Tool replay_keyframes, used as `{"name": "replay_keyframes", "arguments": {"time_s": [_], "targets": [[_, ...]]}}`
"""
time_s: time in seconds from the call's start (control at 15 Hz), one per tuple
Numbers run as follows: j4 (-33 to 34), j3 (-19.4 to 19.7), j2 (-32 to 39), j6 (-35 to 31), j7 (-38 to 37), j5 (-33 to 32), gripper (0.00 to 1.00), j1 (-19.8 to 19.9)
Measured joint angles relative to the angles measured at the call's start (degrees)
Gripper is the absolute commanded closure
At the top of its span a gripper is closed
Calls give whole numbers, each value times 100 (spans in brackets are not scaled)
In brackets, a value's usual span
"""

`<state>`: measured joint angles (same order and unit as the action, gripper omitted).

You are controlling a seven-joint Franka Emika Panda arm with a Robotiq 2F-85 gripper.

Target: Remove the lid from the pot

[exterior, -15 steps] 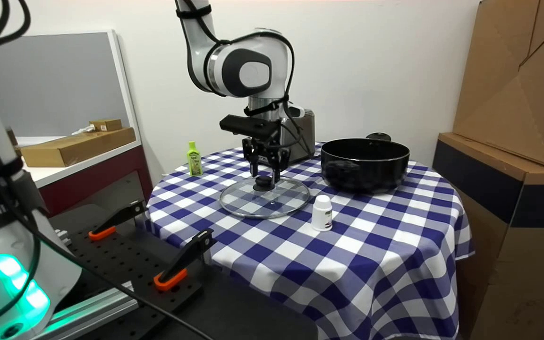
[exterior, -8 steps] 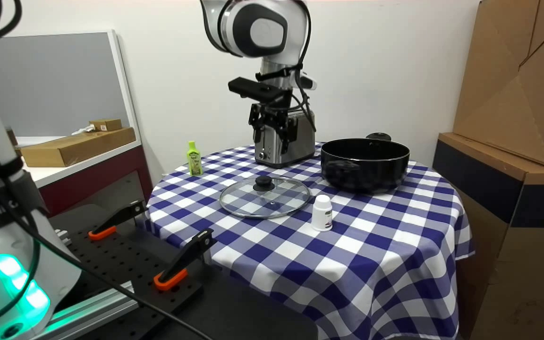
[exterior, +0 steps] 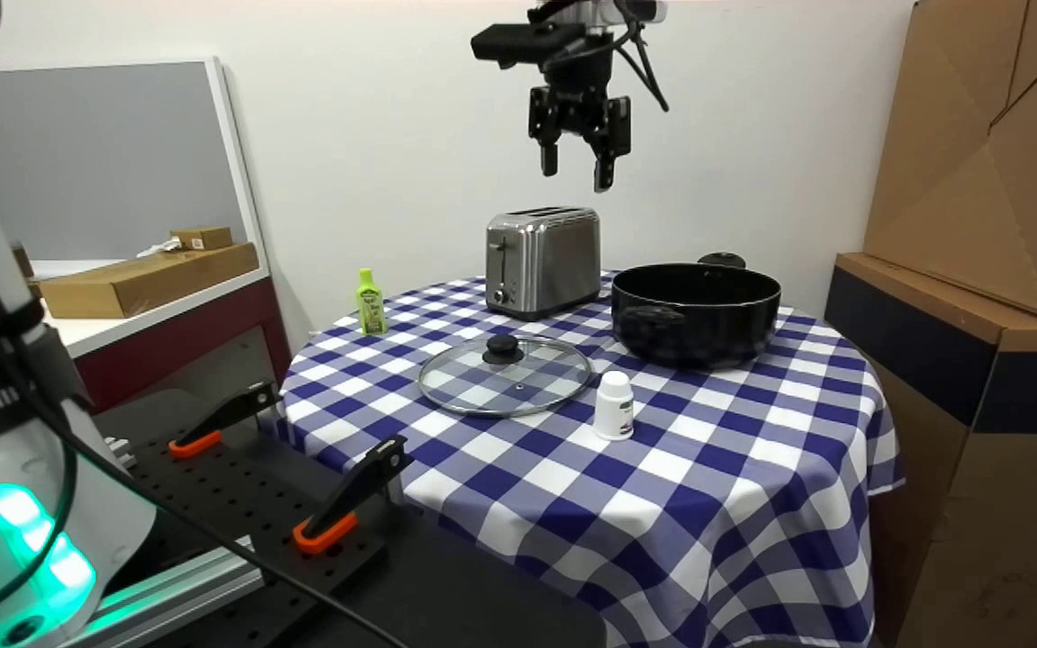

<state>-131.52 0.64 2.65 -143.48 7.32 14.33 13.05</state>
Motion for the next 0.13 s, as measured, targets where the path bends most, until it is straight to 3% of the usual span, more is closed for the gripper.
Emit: {"name": "replay_keyframes", "arguments": {"time_s": [0.13], "targets": [[-3,113,-108,7,-193,-137,0,-46]]}}
